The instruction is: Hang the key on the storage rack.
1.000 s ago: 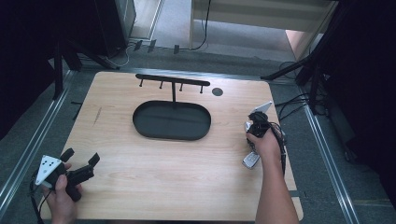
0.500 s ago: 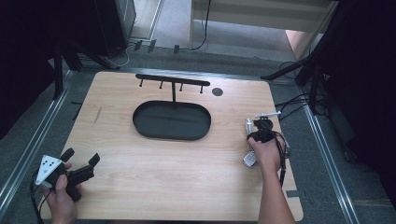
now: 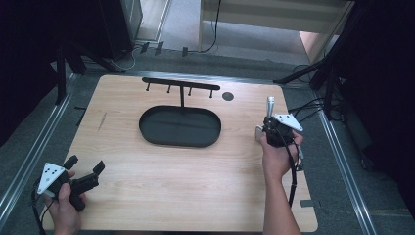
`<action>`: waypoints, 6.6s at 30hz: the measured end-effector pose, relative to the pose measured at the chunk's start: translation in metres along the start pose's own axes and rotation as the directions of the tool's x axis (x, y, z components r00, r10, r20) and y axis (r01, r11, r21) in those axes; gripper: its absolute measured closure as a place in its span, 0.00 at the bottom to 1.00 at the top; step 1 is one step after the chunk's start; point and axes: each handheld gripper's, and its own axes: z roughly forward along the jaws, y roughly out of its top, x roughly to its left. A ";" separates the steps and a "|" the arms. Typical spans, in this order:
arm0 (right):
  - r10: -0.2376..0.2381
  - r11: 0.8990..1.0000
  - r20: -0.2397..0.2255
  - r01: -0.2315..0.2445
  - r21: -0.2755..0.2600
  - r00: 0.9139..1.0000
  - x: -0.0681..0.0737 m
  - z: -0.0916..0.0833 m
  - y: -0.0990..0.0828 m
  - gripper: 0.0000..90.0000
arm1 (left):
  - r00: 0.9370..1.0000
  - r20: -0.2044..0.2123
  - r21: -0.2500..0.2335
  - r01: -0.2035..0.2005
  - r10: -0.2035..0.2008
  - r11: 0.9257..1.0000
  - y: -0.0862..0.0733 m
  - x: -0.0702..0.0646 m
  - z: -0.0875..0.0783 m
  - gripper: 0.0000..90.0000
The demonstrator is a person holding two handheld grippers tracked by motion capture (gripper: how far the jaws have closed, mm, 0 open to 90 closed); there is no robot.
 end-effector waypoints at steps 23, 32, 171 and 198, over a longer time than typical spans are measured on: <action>-0.029 0.949 -0.169 -0.026 -0.316 0.985 0.057 -0.028 0.023 0.84 | 1.000 -0.001 -0.001 -0.002 0.002 1.000 0.000 0.000 0.000 0.00; -0.079 0.943 -0.281 -0.019 -0.332 0.956 0.083 -0.033 0.023 0.84 | 1.000 -0.002 0.000 -0.003 0.003 1.000 0.000 0.000 0.000 0.00; -0.068 0.998 -0.207 0.063 -0.029 0.976 -0.011 -0.071 -0.101 0.00 | 1.000 -0.010 -0.003 -0.008 0.008 1.000 0.000 -0.001 0.001 0.00; 0.003 0.999 -0.091 -0.006 -0.032 0.996 -0.095 -0.110 -0.136 0.00 | 1.000 -0.016 -0.004 -0.016 0.016 1.000 0.000 -0.002 0.001 0.00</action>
